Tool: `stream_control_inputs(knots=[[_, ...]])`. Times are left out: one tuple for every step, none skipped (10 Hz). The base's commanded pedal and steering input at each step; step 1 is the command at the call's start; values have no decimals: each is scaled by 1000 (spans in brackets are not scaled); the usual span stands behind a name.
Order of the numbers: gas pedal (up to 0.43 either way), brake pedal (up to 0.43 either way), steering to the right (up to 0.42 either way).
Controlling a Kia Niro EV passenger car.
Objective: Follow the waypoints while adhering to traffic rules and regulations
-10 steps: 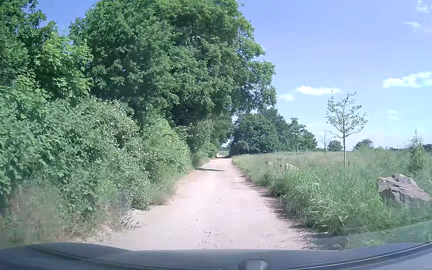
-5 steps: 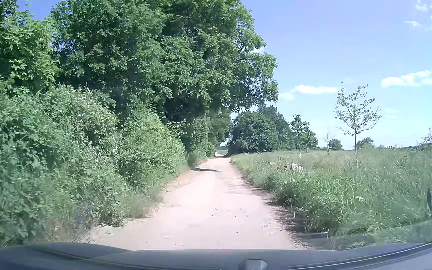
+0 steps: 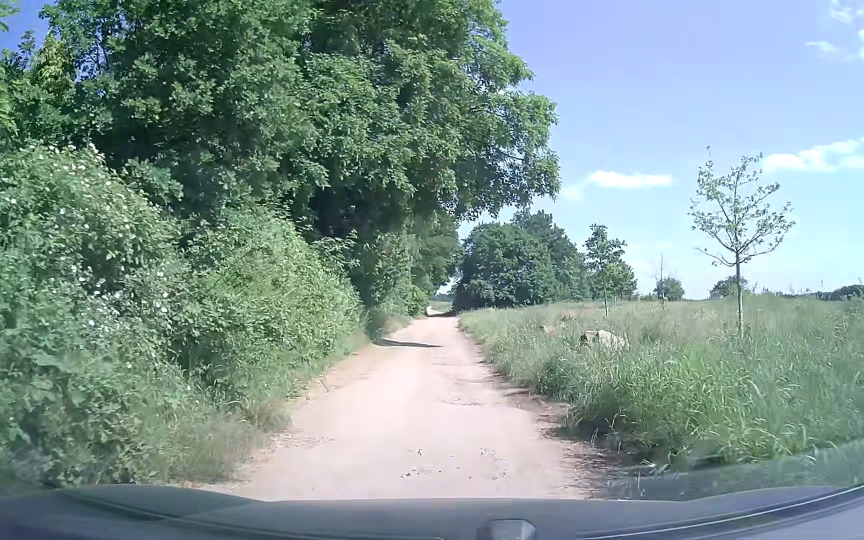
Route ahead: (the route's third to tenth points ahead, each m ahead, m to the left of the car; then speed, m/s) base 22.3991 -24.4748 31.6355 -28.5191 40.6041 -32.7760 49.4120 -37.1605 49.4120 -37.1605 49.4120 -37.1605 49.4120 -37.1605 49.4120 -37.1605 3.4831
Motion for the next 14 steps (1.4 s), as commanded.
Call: stream_control_inputs(knots=[[0,37,9],[0,30,9],[0,30,8],[0,30,6],[0,30,6],[0,30,3],[0,30,-2],[0,30,-14],[0,37,-25],[0,30,-32],[0,30,-32],[0,37,-31],[0,30,-31],[0,30,-33]])
